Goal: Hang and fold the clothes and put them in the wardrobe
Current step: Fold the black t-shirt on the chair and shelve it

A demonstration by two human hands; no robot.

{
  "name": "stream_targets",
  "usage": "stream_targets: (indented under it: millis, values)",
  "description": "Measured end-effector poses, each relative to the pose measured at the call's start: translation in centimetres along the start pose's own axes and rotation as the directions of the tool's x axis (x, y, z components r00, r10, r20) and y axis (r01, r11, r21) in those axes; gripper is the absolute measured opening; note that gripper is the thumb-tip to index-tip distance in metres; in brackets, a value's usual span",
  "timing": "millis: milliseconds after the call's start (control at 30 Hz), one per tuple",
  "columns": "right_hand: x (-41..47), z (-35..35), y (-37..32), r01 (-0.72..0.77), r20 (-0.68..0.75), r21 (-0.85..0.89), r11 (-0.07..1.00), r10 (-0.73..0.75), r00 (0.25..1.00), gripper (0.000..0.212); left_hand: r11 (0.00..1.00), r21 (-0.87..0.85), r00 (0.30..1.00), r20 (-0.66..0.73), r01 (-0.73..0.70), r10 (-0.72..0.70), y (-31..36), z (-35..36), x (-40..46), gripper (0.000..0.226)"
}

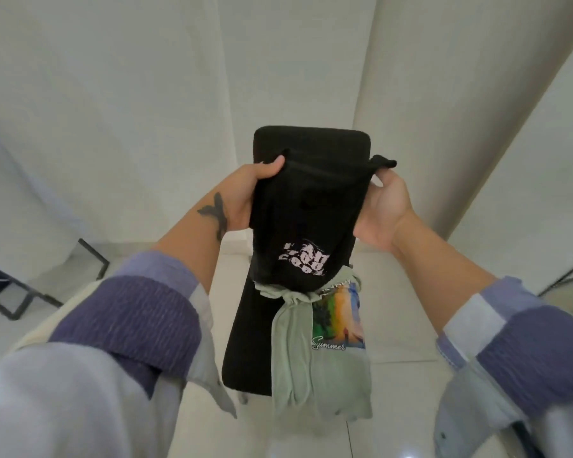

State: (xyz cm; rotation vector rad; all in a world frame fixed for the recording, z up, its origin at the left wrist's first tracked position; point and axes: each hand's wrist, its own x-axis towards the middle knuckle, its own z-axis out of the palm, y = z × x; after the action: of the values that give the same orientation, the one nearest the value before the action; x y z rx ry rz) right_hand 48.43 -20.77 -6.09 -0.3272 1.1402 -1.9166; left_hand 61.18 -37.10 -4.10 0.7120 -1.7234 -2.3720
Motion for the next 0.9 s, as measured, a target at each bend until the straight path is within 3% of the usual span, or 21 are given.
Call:
stream_targets:
  millis: [200,433,533,733,800,900]
  values:
    - [-4.5,-7.7,12.1,-0.236,-0.106,0.010,0.972,0.236,0.966,0.060,0.958,-0.109,0.962,-0.025,0.267,-0.271,-15.1,-0.4,-3.2,0.042]
    - [-8.9,-14.3,22.0,-0.427,-0.352,0.000,0.904,0.399,0.846,0.043,0.825,-0.225,0.826,-0.119,0.518,-0.551,-28.2,-1.6,-5.9,0.041]
    - [-8.0,-15.2,23.6,-0.476,-0.447,-0.033,0.879,0.413,0.794,0.042,0.819,-0.227,0.801,-0.189,0.527,-0.568,-29.7,-2.4,-5.2,0.041]
    - [-1.9,-15.9,25.5,-0.468,-0.587,-0.024,0.884,0.366,0.722,0.065,0.853,-0.231,0.814,-0.262,0.468,-0.518,-30.2,-5.0,-0.2,0.038]
    - [0.8,-15.6,25.5,-0.449,-0.593,-0.070,0.891,0.325,0.737,0.060,0.873,-0.233,0.829,-0.283,0.428,-0.482,-30.0,-6.4,2.7,0.050]
    - [5.8,-15.6,25.3,-0.433,-0.613,-0.164,0.886,0.253,0.749,0.033,0.910,-0.223,0.855,-0.319,0.351,-0.408,-30.3,-8.5,7.9,0.066]
